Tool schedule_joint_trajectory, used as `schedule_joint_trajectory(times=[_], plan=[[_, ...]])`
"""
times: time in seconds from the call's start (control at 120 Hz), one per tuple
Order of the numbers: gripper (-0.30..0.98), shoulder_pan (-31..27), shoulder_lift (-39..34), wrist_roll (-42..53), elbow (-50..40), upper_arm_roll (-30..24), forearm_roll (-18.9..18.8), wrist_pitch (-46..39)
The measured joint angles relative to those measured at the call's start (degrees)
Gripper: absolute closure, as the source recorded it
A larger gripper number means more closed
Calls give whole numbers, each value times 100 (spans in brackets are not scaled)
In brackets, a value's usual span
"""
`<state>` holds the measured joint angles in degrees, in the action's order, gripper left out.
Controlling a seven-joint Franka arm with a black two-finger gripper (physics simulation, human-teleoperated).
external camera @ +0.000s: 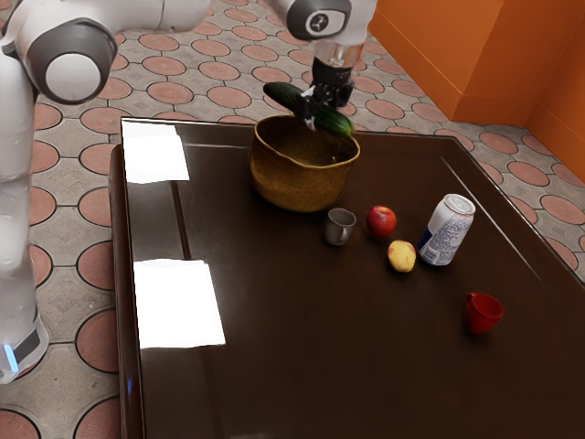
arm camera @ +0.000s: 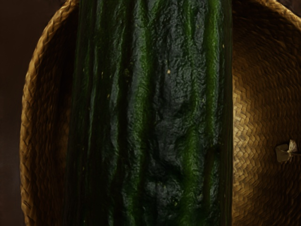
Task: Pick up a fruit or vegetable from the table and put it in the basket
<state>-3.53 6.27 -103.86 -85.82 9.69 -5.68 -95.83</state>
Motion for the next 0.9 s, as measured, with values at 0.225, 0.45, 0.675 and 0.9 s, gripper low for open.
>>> schedule_joint_trajectory(times=[0.225, 0.45, 0.675, 0.9], plan=[[48, 7, 207, 381, -6, 7, 77, -16], [49, -73, 354, 658, -16, 6, 189, -79], [12, -92, 167, 863, -45, 14, 419, -117], [2, 89, -900, 499, 42, -119, 462, 32]])
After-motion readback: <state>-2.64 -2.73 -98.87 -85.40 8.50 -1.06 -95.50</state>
